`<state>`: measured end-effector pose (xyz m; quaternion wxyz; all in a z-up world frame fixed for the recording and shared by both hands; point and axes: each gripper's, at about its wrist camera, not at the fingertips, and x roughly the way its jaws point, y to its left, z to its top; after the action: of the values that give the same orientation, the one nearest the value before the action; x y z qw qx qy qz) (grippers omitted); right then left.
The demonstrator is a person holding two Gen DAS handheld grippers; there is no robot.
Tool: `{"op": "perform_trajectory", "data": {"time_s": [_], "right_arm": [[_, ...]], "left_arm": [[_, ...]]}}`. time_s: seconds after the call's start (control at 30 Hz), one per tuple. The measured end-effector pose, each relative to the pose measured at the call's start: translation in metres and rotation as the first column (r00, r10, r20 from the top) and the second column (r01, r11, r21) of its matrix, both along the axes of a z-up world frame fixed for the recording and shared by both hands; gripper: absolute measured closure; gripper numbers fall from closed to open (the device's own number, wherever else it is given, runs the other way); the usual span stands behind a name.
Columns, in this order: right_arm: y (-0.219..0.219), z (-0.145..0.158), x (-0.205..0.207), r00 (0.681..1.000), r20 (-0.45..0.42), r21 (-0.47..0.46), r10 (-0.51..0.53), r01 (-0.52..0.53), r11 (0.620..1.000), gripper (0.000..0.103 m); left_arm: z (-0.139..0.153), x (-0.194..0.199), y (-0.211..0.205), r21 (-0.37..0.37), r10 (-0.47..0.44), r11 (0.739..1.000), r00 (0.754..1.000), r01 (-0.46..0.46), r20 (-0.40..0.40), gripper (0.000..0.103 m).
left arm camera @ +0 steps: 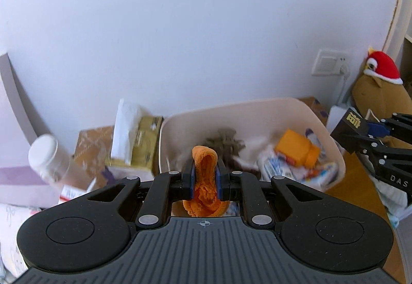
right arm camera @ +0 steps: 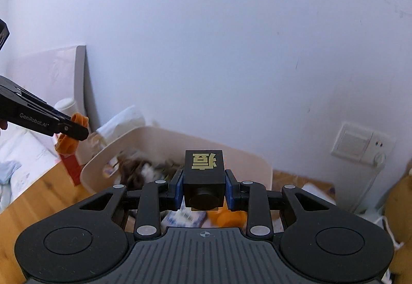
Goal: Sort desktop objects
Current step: 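Carry the orange cloth and black cube up over the basket, then open both tools to drop the cloth and cube into the basket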
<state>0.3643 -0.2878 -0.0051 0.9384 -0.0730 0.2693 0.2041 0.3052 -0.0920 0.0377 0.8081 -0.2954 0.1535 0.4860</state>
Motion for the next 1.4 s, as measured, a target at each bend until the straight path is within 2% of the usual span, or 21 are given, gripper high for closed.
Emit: {"op": "perform_trajectory", "data": {"time_s": [0.43, 0.77, 0.93, 1.07, 1.13, 1.17, 1.2, 1.23, 1.27, 1.3, 1.37, 1.4], "right_arm": [[0.017, 0.001, 0.055, 0.999, 0.025, -0.007, -0.019, 0.019, 1.000, 0.074], [0.042, -0.038, 0.089, 0.992, -0.125, 0.026, 0.005, -0.001, 1.000, 0.074], [0.046, -0.052, 0.094, 0.981, -0.192, 0.056, 0.013, -0.002, 0.998, 0.074], [0.050, -0.061, 0.097, 0.971, -0.239, 0.040, -0.004, 0.014, 0.999, 0.074], [0.052, -0.065, 0.098, 0.963, -0.267, 0.023, -0.025, 0.033, 0.999, 0.074], [0.052, -0.066, 0.098, 0.960, -0.277, 0.018, -0.030, 0.036, 0.999, 0.074], [0.053, -0.067, 0.097, 0.958, -0.287, 0.015, -0.029, 0.035, 0.999, 0.069], [0.053, -0.067, 0.097, 0.956, -0.292, 0.009, -0.032, 0.037, 0.999, 0.061], [0.053, -0.066, 0.095, 0.956, -0.292, 0.004, -0.034, 0.036, 0.999, 0.059], [0.053, -0.065, 0.094, 0.956, -0.290, -0.001, -0.035, 0.036, 0.999, 0.055], [0.052, -0.063, 0.092, 0.957, -0.288, -0.011, -0.041, 0.039, 0.999, 0.045], [0.052, -0.061, 0.091, 0.957, -0.285, -0.013, -0.051, 0.049, 0.999, 0.033]], "left_arm": [[0.000, 0.035, 0.051, -0.010, 0.012, 1.000, 0.999, -0.011, 0.030, 0.088], [-0.040, 0.065, 0.089, -0.138, -0.031, 0.990, 0.999, 0.028, -0.018, 0.088], [-0.050, 0.067, 0.092, -0.166, -0.041, 0.985, 0.999, 0.041, 0.003, 0.088], [-0.052, 0.066, 0.096, -0.187, -0.035, 0.982, 0.999, 0.038, 0.021, 0.088], [-0.054, 0.065, 0.099, -0.210, -0.022, 0.977, 0.999, 0.030, 0.040, 0.085], [-0.055, 0.065, 0.101, -0.220, -0.013, 0.975, 0.999, 0.023, 0.049, 0.077], [-0.055, 0.065, 0.102, -0.227, -0.006, 0.974, 0.998, 0.018, 0.056, 0.064], [-0.055, 0.065, 0.102, -0.232, 0.003, 0.973, 0.998, 0.011, 0.057, 0.058], [-0.055, 0.065, 0.101, -0.237, 0.009, 0.971, 0.999, 0.004, 0.052, 0.047], [-0.055, 0.066, 0.100, -0.240, 0.010, 0.971, 0.999, 0.000, 0.042, 0.041], [-0.054, 0.067, 0.099, -0.233, 0.003, 0.973, 1.000, 0.002, 0.020, 0.040], [-0.054, 0.067, 0.097, -0.225, -0.001, 0.974, 1.000, 0.005, 0.016, 0.038]]}}
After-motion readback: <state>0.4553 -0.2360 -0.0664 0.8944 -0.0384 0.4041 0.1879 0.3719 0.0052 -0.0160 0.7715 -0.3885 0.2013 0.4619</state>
